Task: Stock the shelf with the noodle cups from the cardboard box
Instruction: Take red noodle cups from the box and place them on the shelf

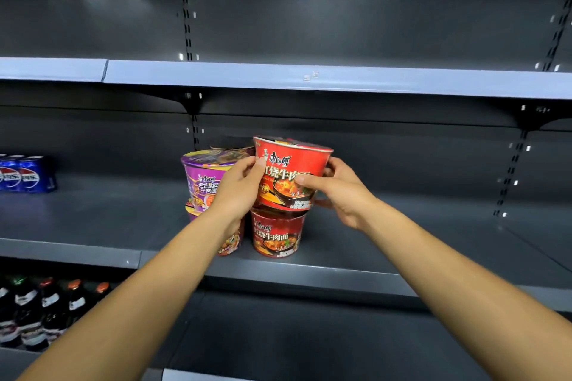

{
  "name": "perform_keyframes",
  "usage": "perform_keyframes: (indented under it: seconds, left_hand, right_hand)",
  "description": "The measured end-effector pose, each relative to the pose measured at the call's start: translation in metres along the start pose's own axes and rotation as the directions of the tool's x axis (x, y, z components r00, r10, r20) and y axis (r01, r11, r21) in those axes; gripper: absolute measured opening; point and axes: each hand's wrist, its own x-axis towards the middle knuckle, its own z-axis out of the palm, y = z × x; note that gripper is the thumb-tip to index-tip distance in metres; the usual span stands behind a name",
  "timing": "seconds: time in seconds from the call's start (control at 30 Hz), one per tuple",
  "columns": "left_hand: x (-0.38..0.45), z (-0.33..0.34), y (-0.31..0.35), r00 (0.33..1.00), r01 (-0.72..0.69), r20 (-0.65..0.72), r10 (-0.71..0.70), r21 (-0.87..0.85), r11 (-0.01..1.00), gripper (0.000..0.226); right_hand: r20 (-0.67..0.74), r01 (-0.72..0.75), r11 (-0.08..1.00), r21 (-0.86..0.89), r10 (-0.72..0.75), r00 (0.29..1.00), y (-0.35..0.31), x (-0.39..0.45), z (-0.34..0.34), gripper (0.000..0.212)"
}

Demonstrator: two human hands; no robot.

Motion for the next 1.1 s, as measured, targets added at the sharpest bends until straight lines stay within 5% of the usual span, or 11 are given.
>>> perform_keyframes:
  seconds: [0.23,0.6,1.1]
  left_hand:
    - [0.020,0.003,-0.009,0.998,0.062,0.017,-0.062,-0.011,0.998,0.038]
    - [0.033,0.010,-0.044,0.984,0.153,0.082,-0.155,0.030,0.988,0.055]
    - [0.040,0.004,-0.052,0.978,0.163,0.122,-0.168,0.050,0.985,0.047]
  right_hand:
    - [-0.013,0.102,0.994,0.025,-0.102,0.995,0.010,0.031,0.011,0.067]
    - [-0.037,0.056,0.998,0.026,-0.055,0.998,0.053,0.050,0.011,0.065]
    - [-0.008,0.047,0.999,0.012,-0.047,0.999,0.060,0.066,0.012,0.063]
